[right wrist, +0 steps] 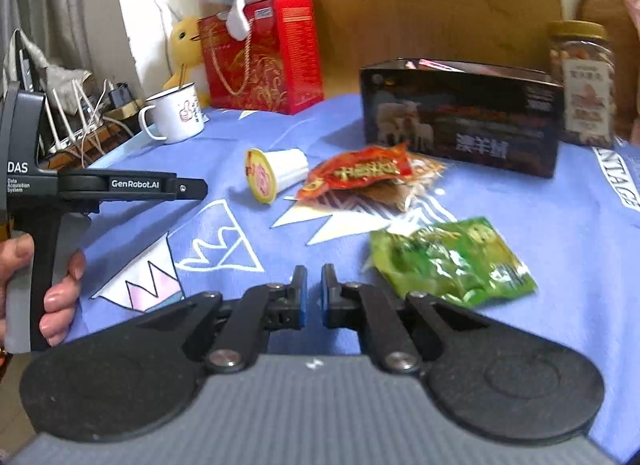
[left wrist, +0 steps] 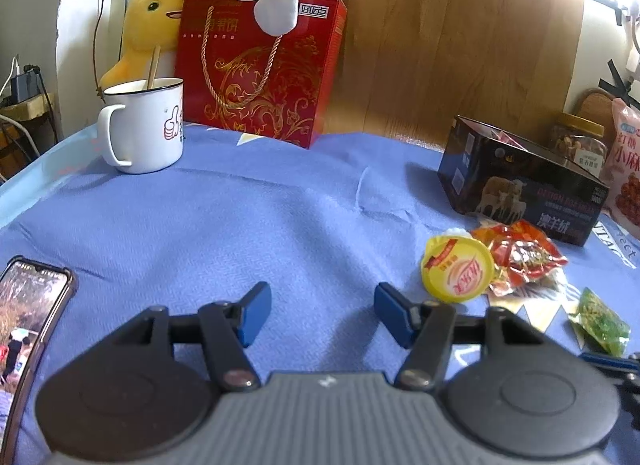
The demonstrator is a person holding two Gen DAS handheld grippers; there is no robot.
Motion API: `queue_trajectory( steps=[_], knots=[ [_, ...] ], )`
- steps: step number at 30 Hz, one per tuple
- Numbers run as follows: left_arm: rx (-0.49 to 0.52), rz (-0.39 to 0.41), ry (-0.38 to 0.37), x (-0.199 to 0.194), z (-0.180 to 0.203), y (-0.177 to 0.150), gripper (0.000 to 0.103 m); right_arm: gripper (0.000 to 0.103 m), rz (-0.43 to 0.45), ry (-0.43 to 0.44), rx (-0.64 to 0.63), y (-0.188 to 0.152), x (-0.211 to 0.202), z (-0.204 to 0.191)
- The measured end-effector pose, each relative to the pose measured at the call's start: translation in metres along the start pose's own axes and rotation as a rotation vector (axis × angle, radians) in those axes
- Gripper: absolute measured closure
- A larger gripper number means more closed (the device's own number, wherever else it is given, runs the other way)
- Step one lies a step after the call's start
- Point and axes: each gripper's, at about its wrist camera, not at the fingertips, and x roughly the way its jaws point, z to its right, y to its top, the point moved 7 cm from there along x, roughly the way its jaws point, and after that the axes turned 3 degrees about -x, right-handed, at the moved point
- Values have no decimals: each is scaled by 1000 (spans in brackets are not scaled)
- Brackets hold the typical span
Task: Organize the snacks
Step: 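Move the open right gripper to the yellow-lidded jelly cup, then close the right gripper on the jelly cup and lift it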
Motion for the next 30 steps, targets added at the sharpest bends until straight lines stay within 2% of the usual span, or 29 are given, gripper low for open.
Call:
queue_trajectory(
  steps=[3,6,9,11,18,27,30],
  knots=[
    [-7,3,-2,-1,-1,0,44,89,23,-16,-14,8,3,-6],
    [-63,22,0,-4,-9,2,44,83,61,15,-28,26,8,-20],
    [-136,35,-9,-7,-22,4,44,52,99,21,-85,43,17,-37],
    [-166,40,-11,-7,-27,4,44,48,126,10,-124,54,28,-46],
    [-160,43,2,-7,-26,4,44,48,100,-34,-185,75,76,-50],
    [-133,38,28,-4,-22,4,42,44,-38,41,-111,75,120,-32],
    [-126,36,36,-4,-21,4,40,44,-33,37,-125,73,115,-34]
  ],
)
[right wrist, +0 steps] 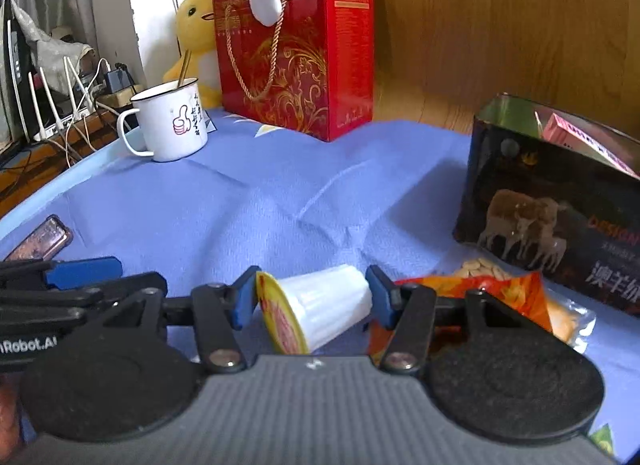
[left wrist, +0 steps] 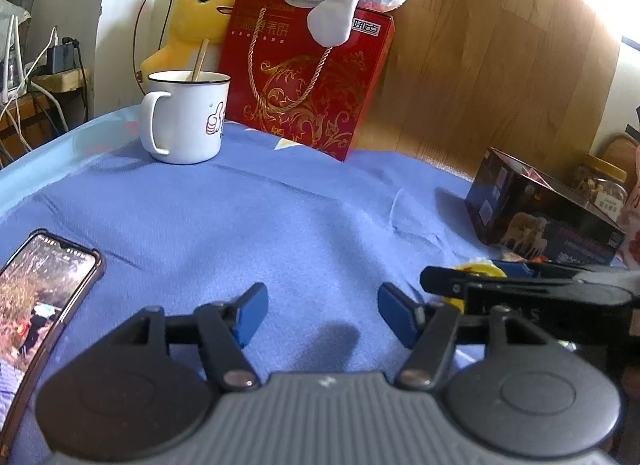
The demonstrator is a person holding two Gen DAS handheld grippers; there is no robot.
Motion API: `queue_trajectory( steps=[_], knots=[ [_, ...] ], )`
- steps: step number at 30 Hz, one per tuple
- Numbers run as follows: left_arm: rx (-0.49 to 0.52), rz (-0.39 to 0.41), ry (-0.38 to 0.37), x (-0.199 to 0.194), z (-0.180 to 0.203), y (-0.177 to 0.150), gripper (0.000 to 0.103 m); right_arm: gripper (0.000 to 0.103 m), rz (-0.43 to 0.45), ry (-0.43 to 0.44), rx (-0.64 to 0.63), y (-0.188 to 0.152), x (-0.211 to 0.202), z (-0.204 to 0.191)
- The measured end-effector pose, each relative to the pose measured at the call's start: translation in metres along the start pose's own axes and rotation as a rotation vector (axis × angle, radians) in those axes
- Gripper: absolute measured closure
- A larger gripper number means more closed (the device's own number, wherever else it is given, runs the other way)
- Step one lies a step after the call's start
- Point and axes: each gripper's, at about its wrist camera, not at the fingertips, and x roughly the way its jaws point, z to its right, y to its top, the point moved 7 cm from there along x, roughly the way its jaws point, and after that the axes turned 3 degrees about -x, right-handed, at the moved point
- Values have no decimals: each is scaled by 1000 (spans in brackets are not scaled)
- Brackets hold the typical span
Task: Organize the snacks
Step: 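Close the right gripper on the jelly cup and lift it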
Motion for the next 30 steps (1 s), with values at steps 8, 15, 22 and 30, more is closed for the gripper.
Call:
queue_trajectory(
  steps=[8,15,22,30],
  knots=[
    [46,-11,27,2,5,-2,34,49,-18,24,-69,-30,-51,-9],
    [173,-33,86,6,25,-8,28,54,-22,-41,-72,-80,-123,0],
    [115,-97,-165,-24,56,-29,43,40,41,-171,-17,-111,-167,4],
    [126,-277,-611,-83,108,-60,44,35,102,-108,45,-122,-199,10]
  ],
)
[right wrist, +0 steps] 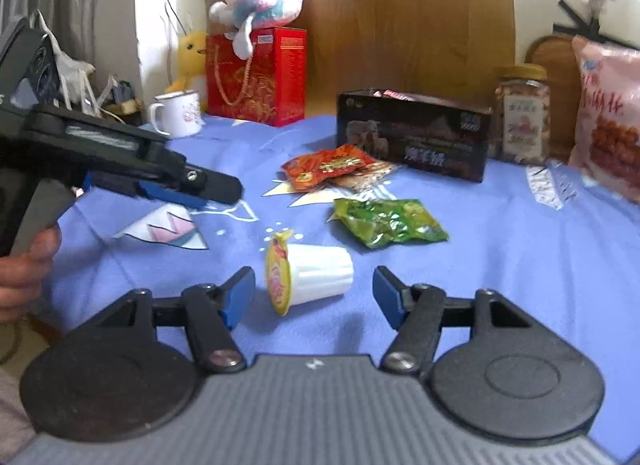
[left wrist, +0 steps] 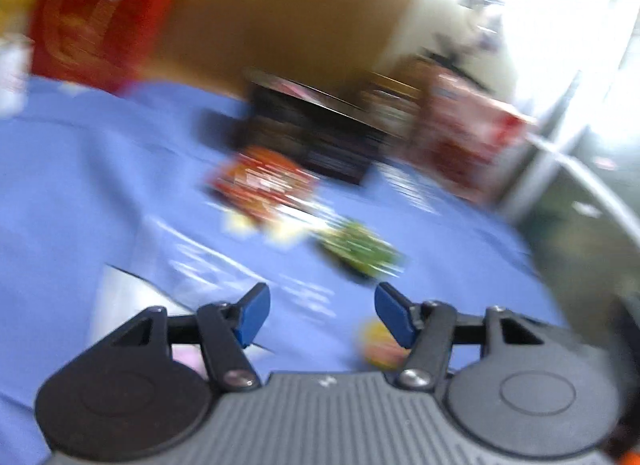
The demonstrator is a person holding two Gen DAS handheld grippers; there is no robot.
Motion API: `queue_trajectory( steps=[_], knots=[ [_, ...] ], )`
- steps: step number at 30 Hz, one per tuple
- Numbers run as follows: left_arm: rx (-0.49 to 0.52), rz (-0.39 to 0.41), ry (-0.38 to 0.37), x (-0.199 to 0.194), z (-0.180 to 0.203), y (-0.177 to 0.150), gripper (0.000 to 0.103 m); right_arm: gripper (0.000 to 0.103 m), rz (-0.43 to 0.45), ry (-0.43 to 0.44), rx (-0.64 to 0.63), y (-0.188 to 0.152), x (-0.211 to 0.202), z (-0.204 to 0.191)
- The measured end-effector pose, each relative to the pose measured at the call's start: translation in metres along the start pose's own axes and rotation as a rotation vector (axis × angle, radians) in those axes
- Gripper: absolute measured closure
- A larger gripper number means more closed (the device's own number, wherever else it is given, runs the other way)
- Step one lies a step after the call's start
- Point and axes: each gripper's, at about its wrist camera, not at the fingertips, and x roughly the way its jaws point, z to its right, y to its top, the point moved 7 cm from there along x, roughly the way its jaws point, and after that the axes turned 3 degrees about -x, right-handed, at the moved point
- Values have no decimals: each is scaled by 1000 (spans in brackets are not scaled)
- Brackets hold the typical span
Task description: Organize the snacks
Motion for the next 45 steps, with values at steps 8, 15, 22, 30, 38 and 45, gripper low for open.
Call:
queue_trajectory(
  steps=[8,15,22,30,38,45],
  knots=[
    [22,-126,-43,23,27,-19,46,35,-29,63,36,-8,-1,10],
    [63,-82,73,31,10,-1,41,35,-34,126,-38,-4,10,8],
    [5,-55,76,8,-9,16,45,35,-25,154,-58,8,24,6],
    [-13,-114,7,32,5,3,62,44,-80,179,-76,10,52,1],
    [-11,-128,-55,40,12,23,76,53,-14,92,-29,22,41,6],
    [86,-22,-96,79,41,117,76,53,146,-95,35,86,64,54]
  ],
)
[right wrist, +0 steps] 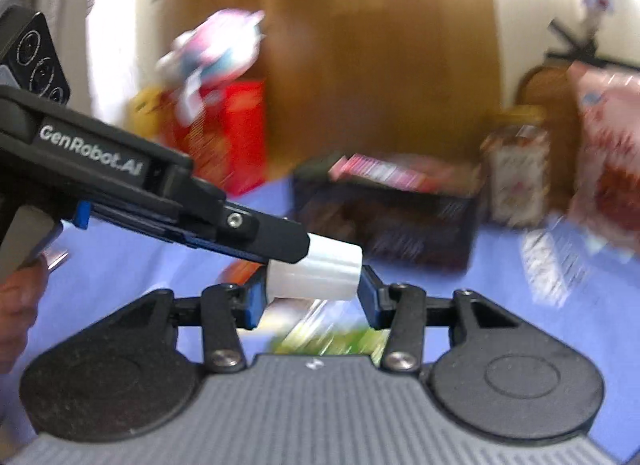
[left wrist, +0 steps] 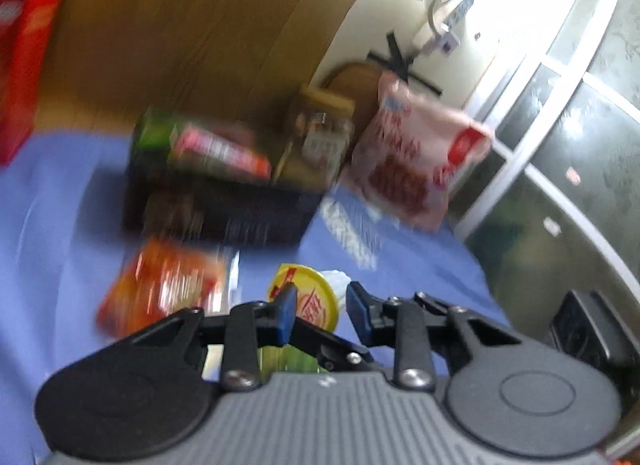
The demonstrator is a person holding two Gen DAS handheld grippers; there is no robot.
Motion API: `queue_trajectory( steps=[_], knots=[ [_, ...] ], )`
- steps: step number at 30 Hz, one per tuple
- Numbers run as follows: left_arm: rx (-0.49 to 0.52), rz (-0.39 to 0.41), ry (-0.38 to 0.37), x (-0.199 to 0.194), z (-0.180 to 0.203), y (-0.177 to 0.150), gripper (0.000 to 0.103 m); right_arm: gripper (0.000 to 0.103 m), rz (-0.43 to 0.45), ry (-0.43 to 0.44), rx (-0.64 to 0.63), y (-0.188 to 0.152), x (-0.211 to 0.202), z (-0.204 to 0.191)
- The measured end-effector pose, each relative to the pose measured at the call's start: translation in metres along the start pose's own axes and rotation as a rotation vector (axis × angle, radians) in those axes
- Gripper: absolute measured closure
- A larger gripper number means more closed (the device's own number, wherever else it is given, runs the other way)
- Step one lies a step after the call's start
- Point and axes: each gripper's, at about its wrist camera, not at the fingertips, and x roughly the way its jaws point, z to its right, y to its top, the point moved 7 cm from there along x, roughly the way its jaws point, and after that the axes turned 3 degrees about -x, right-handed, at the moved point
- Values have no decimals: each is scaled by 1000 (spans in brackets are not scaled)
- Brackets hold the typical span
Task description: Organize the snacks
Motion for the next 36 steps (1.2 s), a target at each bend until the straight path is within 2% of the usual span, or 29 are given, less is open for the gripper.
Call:
queue_trajectory(
  steps=[4,7,10,11,14,16,18,20,21,22,24,27,28,29,30,33,36],
  knots=[
    [25,37,-1,42,-1,55,76,53,44,-94,24,31,42,38],
    [12,42,9,71,-10,80,75,53,41,-144,8,45,70,61],
    [-23,29,27,95,-22,89,75,51,12,-169,-5,46,90,72],
    [-28,31,46,101,-25,90,72,51,11,-176,-11,44,94,74],
    [-44,9,59,99,-30,86,71,49,26,-179,1,44,86,76],
    [-41,34,36,81,-28,81,71,49,49,-157,37,40,69,76],
    [-47,71,18,52,-31,69,71,49,40,-98,102,28,53,75],
    [-61,89,40,27,-44,52,70,49,-22,4,178,11,48,71],
    [-78,101,76,15,-55,41,68,52,-65,61,215,4,50,67],
    [-112,109,125,6,-68,30,64,55,-96,101,248,-1,54,64],
    [-213,109,187,-9,-96,11,63,68,-150,151,297,-5,68,55],
    [-365,89,206,-17,-129,-14,63,75,-188,215,356,-3,91,39],
    [-380,68,199,-15,-134,-20,63,80,-209,215,366,-4,99,34],
    [-390,42,186,-12,-138,-25,65,93,-232,218,369,-6,105,27],
    [-406,11,173,-9,-140,-32,68,94,-261,228,375,-11,109,19],
    [-370,7,156,-17,-131,-41,70,96,-291,256,364,-18,92,-2],
    [-330,-30,137,-28,-119,-59,70,96,-318,275,315,-33,59,-24]
  ],
)
